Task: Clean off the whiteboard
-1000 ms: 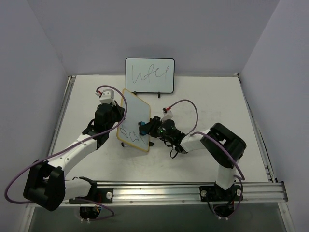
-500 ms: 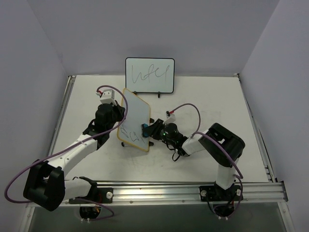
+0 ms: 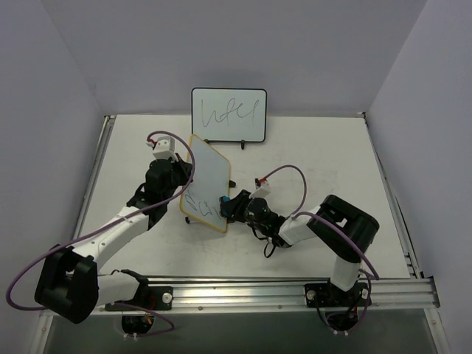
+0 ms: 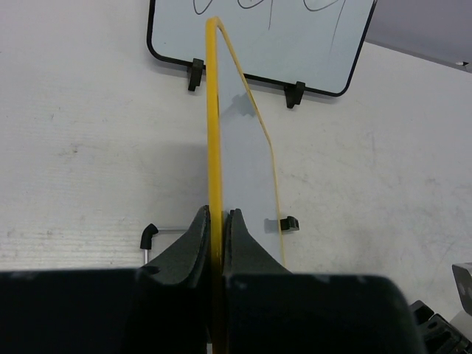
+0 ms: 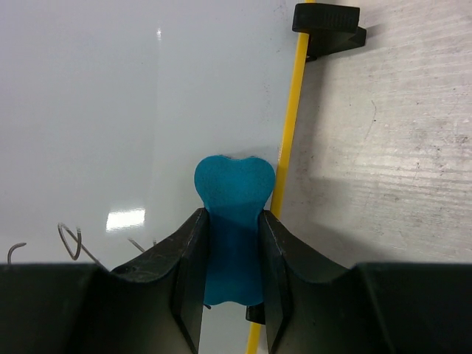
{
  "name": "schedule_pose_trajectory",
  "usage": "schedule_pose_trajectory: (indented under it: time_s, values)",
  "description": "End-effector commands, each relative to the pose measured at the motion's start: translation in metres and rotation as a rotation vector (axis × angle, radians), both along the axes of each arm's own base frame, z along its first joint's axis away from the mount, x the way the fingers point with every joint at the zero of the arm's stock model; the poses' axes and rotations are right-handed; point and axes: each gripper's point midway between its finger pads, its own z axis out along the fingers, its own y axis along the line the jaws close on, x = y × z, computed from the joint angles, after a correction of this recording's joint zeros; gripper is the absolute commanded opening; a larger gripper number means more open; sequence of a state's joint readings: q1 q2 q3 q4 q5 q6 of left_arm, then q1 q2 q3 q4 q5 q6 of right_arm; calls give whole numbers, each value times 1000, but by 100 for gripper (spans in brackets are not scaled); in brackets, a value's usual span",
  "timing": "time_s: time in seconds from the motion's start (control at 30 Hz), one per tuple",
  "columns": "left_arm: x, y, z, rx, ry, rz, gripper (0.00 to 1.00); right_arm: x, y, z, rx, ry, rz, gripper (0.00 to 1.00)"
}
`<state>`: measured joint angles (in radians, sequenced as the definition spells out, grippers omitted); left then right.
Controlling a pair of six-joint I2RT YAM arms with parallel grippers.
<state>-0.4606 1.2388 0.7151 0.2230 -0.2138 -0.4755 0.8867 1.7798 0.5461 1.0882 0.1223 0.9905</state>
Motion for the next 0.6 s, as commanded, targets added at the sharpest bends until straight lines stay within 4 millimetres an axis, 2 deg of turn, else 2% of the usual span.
schedule_pose_trajectory:
  time_s: [0.0,0.23,0.43,0.57]
  values:
    - [-45,-3,-79,138,239,-105,2,-97,22,-52,-124,189,297,0]
    - [-46,4,-82,87,210,-40,2,-117,42,-43,-105,176,335,0]
    - [-44,1,-89,70,209,-41,2,-133,43,-40,-97,201,347,0]
    - [-43,0,-87,57,197,-39,2,-142,46,-35,-65,216,356,0]
